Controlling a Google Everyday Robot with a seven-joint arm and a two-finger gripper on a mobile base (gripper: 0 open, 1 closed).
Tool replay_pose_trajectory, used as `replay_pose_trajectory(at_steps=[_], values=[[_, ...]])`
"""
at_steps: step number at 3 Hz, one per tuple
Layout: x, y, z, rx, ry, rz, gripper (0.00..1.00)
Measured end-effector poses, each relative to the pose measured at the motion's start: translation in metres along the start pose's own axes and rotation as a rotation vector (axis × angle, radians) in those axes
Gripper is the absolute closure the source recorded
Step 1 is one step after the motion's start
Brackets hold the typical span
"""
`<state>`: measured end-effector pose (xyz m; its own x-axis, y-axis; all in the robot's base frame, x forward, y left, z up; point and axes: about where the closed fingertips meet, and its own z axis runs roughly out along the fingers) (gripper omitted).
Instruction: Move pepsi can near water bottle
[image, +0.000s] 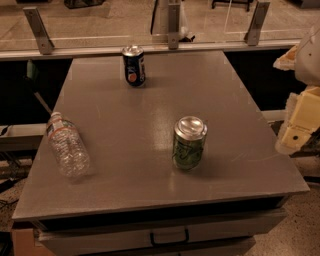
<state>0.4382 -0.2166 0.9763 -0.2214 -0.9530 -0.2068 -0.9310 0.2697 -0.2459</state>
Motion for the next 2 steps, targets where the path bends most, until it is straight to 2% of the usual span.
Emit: replay_pose_trajectory(at_steps=[1,2], values=[[-0.0017,-0.0014,0.0006,0.004,-0.006,-0.005,0.00],[-0.0105,-0.0089,0.0037,0.024,-0.038,-0.030,0.00]])
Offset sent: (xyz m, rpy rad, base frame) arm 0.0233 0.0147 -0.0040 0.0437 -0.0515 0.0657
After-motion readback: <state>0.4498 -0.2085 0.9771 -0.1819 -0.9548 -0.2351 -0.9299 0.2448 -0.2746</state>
